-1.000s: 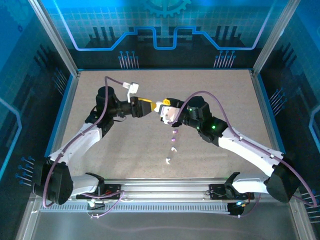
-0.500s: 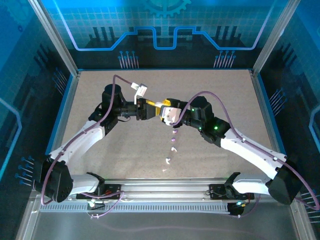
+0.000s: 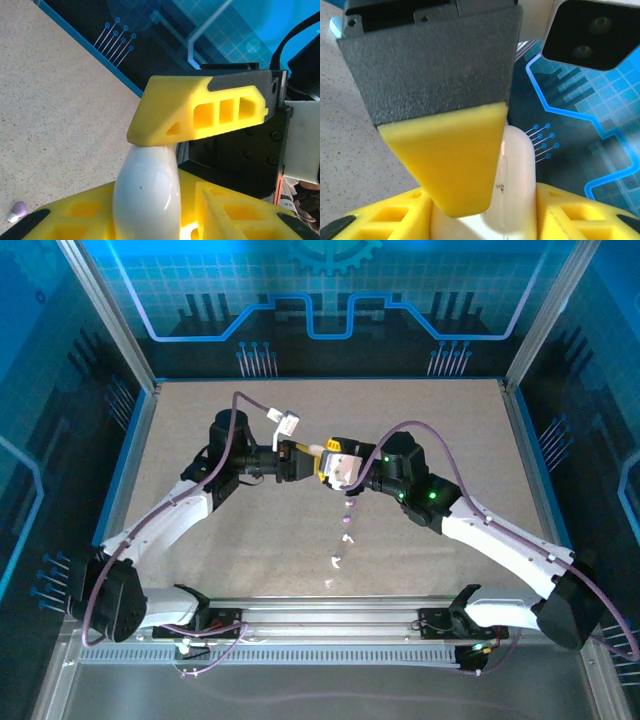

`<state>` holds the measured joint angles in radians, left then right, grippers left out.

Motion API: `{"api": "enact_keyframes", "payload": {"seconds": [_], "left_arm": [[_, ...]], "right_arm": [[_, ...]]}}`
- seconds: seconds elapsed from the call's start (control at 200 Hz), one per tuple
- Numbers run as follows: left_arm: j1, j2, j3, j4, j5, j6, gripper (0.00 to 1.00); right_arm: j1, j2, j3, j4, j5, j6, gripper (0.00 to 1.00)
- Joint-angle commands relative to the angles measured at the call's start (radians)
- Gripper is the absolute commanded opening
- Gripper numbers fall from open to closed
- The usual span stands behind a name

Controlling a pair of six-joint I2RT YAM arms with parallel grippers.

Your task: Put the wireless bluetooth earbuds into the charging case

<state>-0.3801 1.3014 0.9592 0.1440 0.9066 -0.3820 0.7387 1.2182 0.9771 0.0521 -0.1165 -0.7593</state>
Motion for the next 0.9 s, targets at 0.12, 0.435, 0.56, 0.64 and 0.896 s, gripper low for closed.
{"api": "enact_keyframes", "payload": {"seconds": [0.12, 0.435, 0.56, 0.64, 0.896], "left_arm": [[-0.009, 0.010, 0.035, 0.003, 0.023, 0.022, 0.27], [-0.010, 0.014, 0.036, 0.013, 0.017, 0.024, 0.30], [-0.010, 0.017, 0.038, 0.020, 0.021, 0.022, 0.32], [-0.010, 0.019, 0.038, 0.023, 0.023, 0.020, 0.31], [-0.009, 0.021, 0.031, 0.050, 0.012, 0.014, 0.24]], "right_arm": [[-0.004, -0.016, 0.033, 0.014, -0.014, 0.010, 0.50], [-0.003, -0.014, 0.031, 0.006, -0.016, -0.008, 0.50], [-0.003, -0.016, 0.030, 0.009, -0.011, -0.012, 0.50], [-0.003, -0.016, 0.030, 0.011, -0.011, -0.013, 0.50], [-0.003, -0.021, 0.027, -0.003, -0.021, -0.029, 0.52]]}}
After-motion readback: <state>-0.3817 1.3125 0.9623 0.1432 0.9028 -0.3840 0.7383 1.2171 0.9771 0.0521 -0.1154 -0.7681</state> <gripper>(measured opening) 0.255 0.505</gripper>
